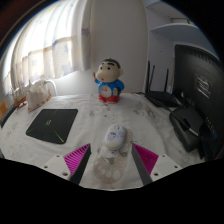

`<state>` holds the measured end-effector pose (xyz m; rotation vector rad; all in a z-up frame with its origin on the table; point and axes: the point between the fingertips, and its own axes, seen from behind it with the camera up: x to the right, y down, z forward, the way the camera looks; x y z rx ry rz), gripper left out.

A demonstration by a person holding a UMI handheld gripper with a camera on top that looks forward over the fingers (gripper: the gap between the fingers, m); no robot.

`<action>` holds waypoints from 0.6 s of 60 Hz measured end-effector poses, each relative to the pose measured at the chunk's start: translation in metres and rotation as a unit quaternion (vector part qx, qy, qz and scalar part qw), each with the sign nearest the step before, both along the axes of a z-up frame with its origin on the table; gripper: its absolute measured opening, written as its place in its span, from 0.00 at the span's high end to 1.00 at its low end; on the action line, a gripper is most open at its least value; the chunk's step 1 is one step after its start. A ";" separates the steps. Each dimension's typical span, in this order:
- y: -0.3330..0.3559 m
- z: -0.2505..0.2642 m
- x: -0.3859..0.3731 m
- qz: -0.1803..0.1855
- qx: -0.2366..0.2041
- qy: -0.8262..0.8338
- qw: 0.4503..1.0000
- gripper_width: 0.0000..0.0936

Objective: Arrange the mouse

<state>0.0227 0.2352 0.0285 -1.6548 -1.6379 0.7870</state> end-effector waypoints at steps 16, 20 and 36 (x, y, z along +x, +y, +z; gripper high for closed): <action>0.006 -0.025 -0.052 0.000 -0.012 -0.002 1.000 0.09; 0.005 -0.028 -0.063 0.003 -0.015 -0.003 1.000 0.09; 0.002 -0.041 -0.093 0.014 -0.020 -0.012 1.000 0.08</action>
